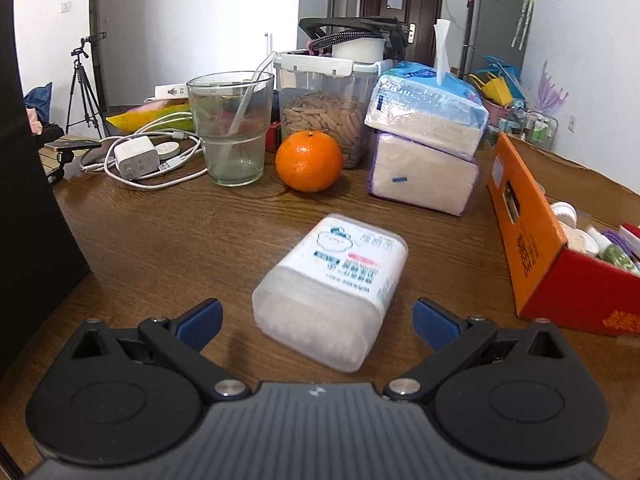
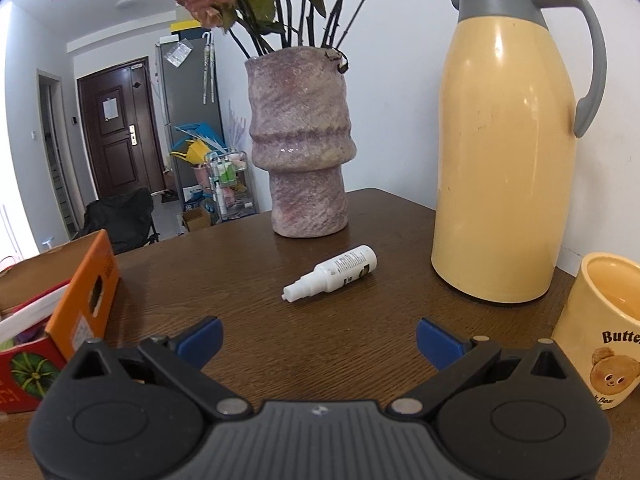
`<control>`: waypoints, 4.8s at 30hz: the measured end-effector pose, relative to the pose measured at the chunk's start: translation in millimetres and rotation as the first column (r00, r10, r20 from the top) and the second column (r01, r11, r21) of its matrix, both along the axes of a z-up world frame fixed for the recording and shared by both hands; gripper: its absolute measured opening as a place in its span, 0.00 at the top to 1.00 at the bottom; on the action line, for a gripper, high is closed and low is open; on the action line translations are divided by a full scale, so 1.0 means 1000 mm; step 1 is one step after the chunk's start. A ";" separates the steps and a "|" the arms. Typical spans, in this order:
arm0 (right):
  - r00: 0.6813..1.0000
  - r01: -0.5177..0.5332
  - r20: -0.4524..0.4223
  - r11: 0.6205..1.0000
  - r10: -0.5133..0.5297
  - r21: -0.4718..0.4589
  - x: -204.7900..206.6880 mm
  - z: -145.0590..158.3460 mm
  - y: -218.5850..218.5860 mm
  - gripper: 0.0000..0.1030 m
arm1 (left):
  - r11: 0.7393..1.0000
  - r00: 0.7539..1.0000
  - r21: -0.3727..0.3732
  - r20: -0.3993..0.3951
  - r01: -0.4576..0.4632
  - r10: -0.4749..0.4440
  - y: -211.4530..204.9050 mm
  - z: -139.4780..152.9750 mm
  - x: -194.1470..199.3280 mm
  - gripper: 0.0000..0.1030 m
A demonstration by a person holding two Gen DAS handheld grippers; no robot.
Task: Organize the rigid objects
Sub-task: 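Move the left gripper to the cotton-bud box and the right to the spray bottle, then grasp the white cotton-bud box with the left gripper while the right gripper grasps the small spray bottle, then carry the cotton-bud box and spray bottle over the red box with both grippers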
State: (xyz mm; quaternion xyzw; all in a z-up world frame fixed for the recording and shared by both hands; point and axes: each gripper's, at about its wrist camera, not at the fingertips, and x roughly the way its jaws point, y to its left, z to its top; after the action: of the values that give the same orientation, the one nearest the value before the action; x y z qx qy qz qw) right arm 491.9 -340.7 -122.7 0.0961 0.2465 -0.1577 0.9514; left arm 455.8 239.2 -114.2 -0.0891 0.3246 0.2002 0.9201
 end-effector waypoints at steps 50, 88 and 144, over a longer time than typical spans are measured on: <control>0.993 0.061 -0.105 0.998 -0.061 -0.002 0.137 -0.031 -0.050 0.13 | 0.999 0.999 0.033 0.009 -0.034 0.034 -0.012 -0.002 0.039 0.33; 0.999 0.040 -0.014 0.999 -0.039 0.011 0.088 -0.008 -0.030 0.74 | 0.999 1.000 0.031 0.024 -0.008 0.007 -0.025 0.004 0.021 0.35; 0.963 -0.234 0.139 0.972 0.231 0.002 -0.064 0.026 0.072 0.74 | 0.994 0.986 0.028 0.127 0.103 -0.105 -0.103 0.029 -0.077 0.36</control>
State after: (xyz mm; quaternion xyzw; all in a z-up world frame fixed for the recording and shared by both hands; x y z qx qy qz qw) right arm 428.1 -268.6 -97.1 0.0861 0.1915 -0.0358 0.9771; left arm 378.9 136.3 -84.9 -0.0748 0.2668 0.1493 0.9492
